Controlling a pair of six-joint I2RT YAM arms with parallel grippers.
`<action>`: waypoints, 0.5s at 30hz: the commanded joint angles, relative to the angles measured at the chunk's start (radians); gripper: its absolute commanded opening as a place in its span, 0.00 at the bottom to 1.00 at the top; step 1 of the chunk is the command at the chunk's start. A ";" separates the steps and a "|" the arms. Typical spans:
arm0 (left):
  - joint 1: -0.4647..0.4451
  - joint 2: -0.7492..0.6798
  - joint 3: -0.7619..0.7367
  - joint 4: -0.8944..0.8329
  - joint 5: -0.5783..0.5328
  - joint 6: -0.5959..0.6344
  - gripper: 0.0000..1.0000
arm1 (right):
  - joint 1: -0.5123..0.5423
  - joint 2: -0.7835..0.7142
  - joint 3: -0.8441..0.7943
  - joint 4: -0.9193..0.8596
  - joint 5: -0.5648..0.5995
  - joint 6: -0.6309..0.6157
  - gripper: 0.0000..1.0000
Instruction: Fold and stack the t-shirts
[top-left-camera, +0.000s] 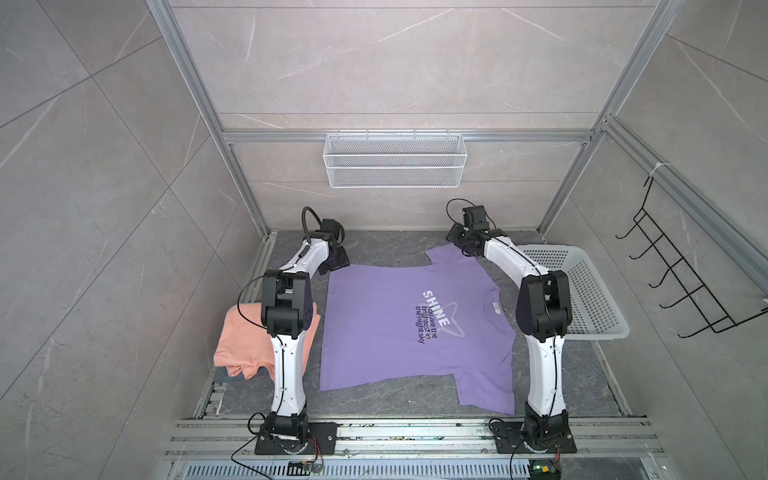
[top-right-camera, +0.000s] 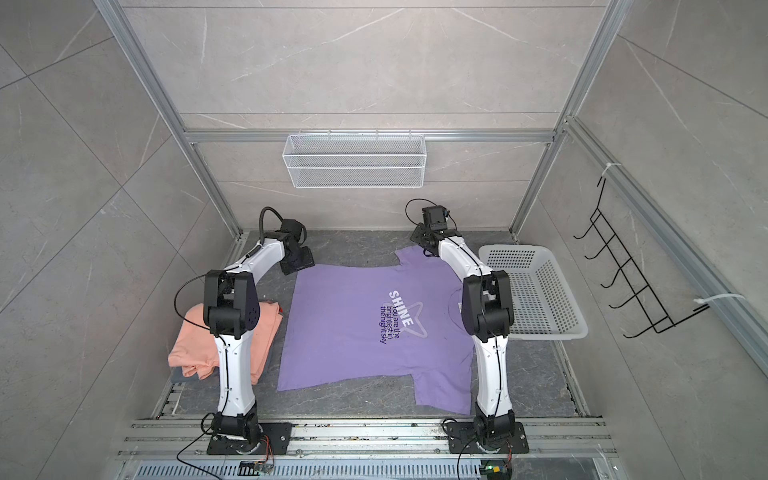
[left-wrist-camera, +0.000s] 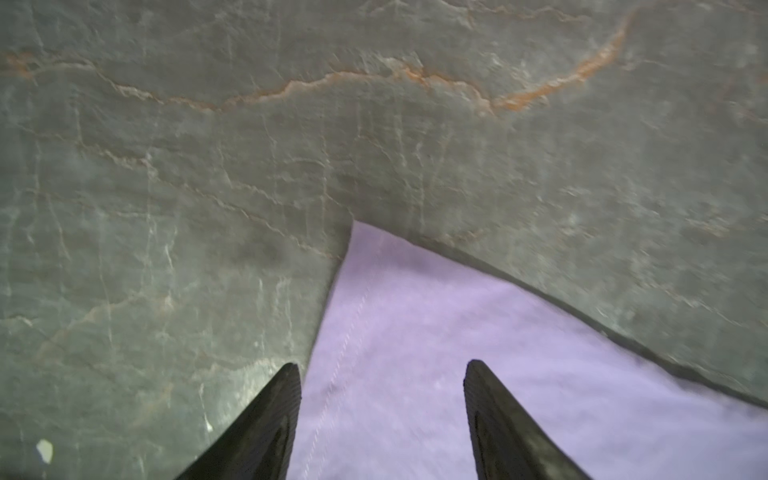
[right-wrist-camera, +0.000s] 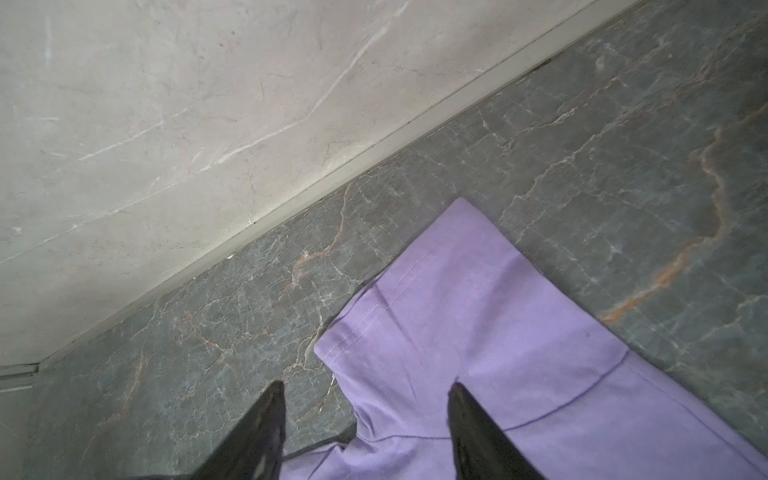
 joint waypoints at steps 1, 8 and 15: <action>0.013 0.025 0.078 -0.016 -0.056 0.005 0.64 | -0.001 -0.021 -0.013 -0.039 -0.020 -0.057 0.64; 0.019 0.116 0.137 -0.023 -0.037 -0.056 0.61 | -0.023 0.001 0.024 -0.050 -0.016 -0.087 0.66; 0.019 0.124 0.105 0.011 -0.014 -0.099 0.57 | -0.040 0.087 0.152 -0.075 -0.019 -0.093 0.73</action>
